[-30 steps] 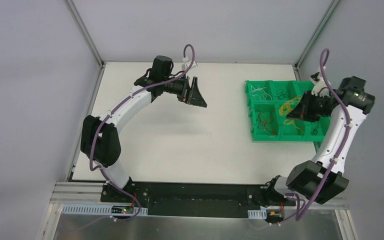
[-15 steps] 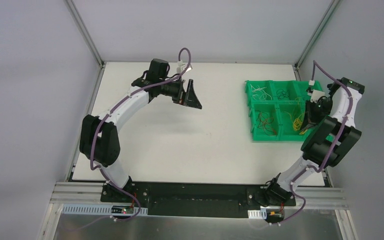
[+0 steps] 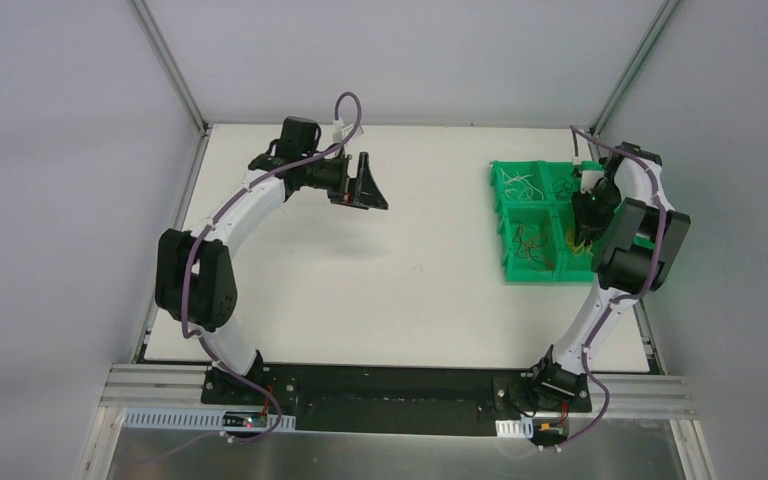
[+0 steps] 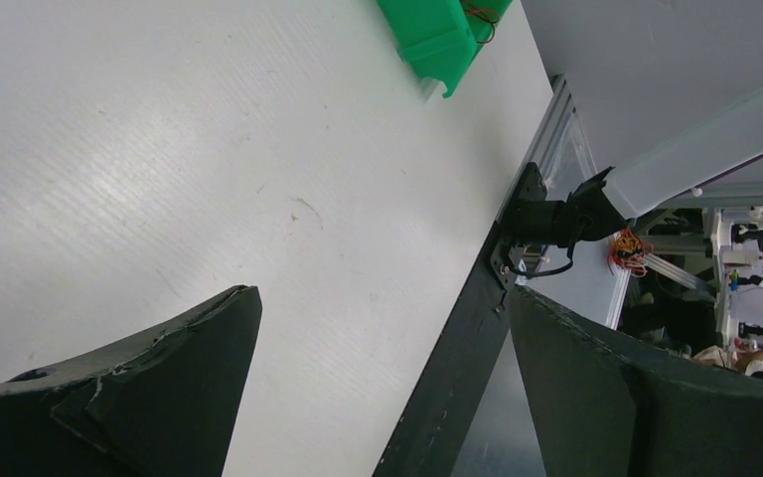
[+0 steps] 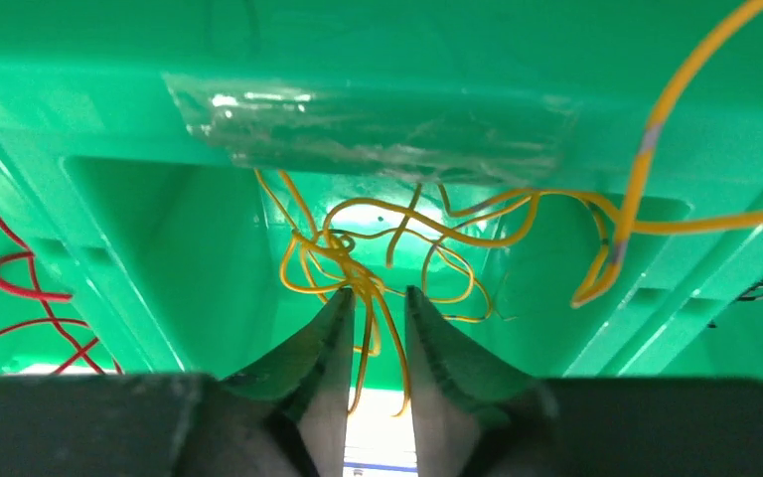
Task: Untangle the cables
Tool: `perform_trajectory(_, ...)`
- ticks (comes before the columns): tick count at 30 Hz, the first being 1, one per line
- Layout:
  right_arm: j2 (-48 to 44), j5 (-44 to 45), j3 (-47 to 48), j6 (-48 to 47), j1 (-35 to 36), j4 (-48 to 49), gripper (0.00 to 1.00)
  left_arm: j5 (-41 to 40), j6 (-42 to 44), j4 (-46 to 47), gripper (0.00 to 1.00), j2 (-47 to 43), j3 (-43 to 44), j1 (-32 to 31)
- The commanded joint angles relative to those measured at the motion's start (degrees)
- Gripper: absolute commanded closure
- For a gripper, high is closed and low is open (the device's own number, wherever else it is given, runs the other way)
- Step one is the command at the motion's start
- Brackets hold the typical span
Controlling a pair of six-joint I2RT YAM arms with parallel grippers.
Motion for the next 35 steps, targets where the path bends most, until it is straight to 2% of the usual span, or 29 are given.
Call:
perform_trajectory(1,-4.61,0.62,-0.37,1.02,-0.56,-1.39,0.67,0.41,1.4,-2.12,0.01,-2.97,0.47,1.27)
perform_trajectory(6,-12.46,0.18,0.41,-0.41,-0.85,-6.53,0.4,0.24,1.93,-3.06,0.01,-4.19,-0.86,1.9)
perform_trajectory(9,-15.87,-1.71,4.62,-0.07,-1.03,-10.92,0.19,-0.39,1.84,-5.93,0.01,-4.54,-0.96,3.4)
perform_trajectory(10,-16.58,-3.29,6.96,0.42,-1.04,-12.64,0.04,-0.77,1.95,-7.4,0.01,-4.55,-0.77,4.2)
perform_trajectory(11,-17.04,-5.14,9.42,1.43,-1.04,-13.93,0.01,-1.12,2.03,-8.71,0.01,-4.59,-0.74,5.23)
perform_trajectory(15,-17.43,-14.56,19.23,10.54,0.56,-14.87,0.01,-4.45,3.67,-15.46,0.01,-4.74,1.69,10.47)
perform_trajectory(18,-18.74,-21.46,21.18,19.25,4.19,-9.63,0.01,-10.17,8.12,-26.26,0.01,-2.63,9.52,15.3)
perform_trajectory(21,-22.52,-24.54,13.62,26.62,11.41,1.29,0.01,-18.99,12.84,-34.64,0.01,-1.87,16.01,18.27)
perform_trajectory(23,-25.41,-24.71,6.47,29.52,16.22,10.41,0.01,-22.29,15.17,-36.13,0.01,-3.36,16.16,20.02)
perform_trajectory(26,-28.04,-25.07,-2.82,32.37,22.51,17.72,0.01,-26.7,17.41,-36.91,0.01,-6.56,13.22,20.24)
perform_trajectory(31,-30.41,-24.41,-12.71,33.52,29.01,22.41,0.01,-29.59,16.17,-36.89,0.01,-11.56,5.8,20.2)
perform_trajectory(35,-31.93,-23.58,-14.97,32.32,31.21,22.19,0.01,-31.8,16.12,-36.67,0.01,-13.73,3.34,20.2)
